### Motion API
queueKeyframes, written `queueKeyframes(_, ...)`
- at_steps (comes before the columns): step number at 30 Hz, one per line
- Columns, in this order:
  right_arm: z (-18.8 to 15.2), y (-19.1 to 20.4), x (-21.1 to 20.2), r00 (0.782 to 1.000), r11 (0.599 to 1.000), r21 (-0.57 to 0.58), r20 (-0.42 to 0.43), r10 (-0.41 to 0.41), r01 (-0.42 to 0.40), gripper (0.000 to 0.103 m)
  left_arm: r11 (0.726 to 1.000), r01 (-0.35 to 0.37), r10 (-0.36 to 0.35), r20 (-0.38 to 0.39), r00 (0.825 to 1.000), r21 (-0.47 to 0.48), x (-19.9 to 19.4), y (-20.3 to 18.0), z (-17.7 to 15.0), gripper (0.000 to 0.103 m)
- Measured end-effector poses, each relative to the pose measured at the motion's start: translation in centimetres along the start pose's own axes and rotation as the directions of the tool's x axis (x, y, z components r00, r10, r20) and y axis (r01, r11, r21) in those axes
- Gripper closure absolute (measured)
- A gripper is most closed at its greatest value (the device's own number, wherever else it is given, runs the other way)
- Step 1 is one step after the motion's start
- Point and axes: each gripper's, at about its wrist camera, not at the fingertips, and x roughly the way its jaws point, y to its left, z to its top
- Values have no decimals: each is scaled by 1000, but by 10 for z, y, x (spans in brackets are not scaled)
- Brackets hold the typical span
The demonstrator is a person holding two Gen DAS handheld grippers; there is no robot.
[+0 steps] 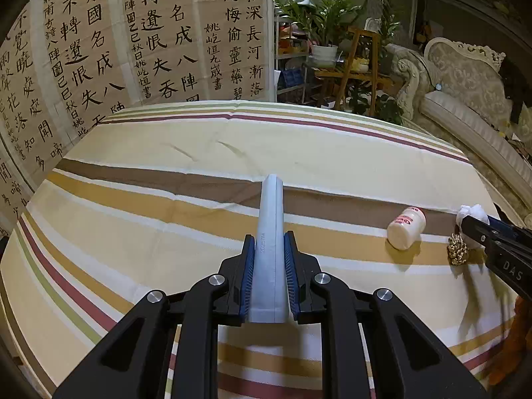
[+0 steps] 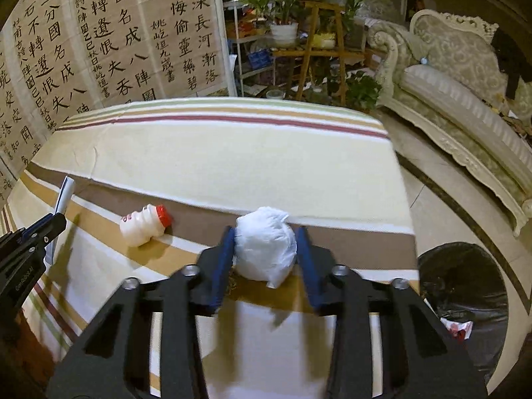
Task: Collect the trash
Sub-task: 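Grasp the white strip with the left tool while the right tool grasps the white bag, then carry the white strip and white bag over the black bin and open both tools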
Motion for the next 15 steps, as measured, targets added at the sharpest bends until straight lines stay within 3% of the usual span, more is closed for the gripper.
queueKeyframes(15, -31, -21, -43, 999, 999, 39, 50, -12, 11, 73, 998, 53, -54, 27, 998, 20, -29, -24, -16, 84)
